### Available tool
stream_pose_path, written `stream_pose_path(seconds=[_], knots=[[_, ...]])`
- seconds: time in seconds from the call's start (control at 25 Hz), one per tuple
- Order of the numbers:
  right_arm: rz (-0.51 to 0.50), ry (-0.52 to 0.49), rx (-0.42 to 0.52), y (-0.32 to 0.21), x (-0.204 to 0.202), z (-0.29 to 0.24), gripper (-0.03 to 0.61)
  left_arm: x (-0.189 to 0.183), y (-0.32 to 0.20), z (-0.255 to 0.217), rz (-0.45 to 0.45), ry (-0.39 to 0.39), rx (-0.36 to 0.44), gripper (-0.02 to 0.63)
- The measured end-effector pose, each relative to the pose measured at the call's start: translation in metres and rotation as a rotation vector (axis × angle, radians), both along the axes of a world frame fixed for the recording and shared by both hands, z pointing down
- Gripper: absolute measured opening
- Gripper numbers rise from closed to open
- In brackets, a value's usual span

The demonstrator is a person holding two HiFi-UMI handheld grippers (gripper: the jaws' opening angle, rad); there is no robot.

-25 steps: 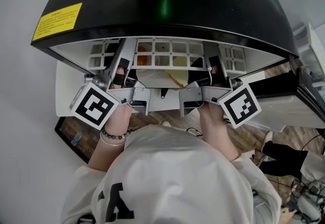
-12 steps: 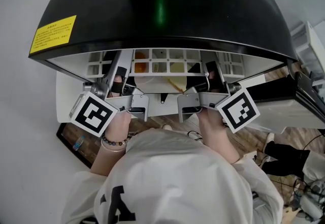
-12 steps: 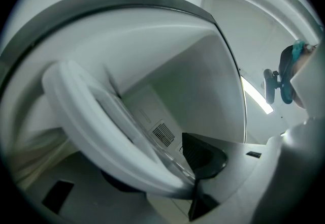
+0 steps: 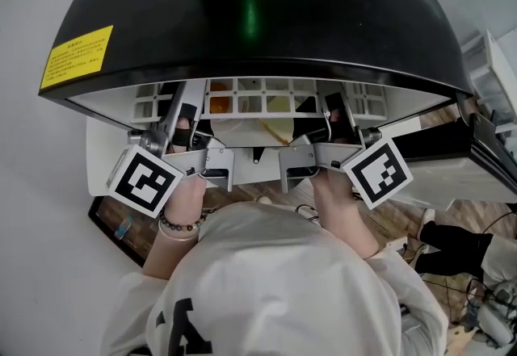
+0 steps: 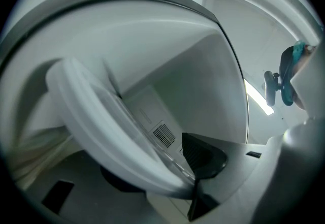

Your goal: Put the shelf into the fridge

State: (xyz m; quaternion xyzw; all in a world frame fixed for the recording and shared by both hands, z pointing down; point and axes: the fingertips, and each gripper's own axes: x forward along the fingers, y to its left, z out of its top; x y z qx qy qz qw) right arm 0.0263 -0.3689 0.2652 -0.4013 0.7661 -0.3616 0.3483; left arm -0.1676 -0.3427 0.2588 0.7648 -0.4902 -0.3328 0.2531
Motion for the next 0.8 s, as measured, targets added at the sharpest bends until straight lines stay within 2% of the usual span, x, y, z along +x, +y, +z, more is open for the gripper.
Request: stream_pose_path(seconds=[0.16, 0.36, 0.8], knots=[[0.003, -0.006, -0.006, -0.001, 0.0006, 0.0004, 0.118, 0.001, -0.0012, -0.0005, 0.005, 0.003, 0.0, 0.209], [0.004, -0.007, -0.006, -0.0038, -0.0003, 0.0001, 0.118, -0.0029, -0.0035, 0.0005, -0.01, -0.051, -0.01, 0.209], [0.007, -0.012, -0.012, -0.0096, -0.0009, 0.0003, 0.118, -0.0021, -0.0093, 0.0002, -0.002, -0.034, -0.007, 0.212]])
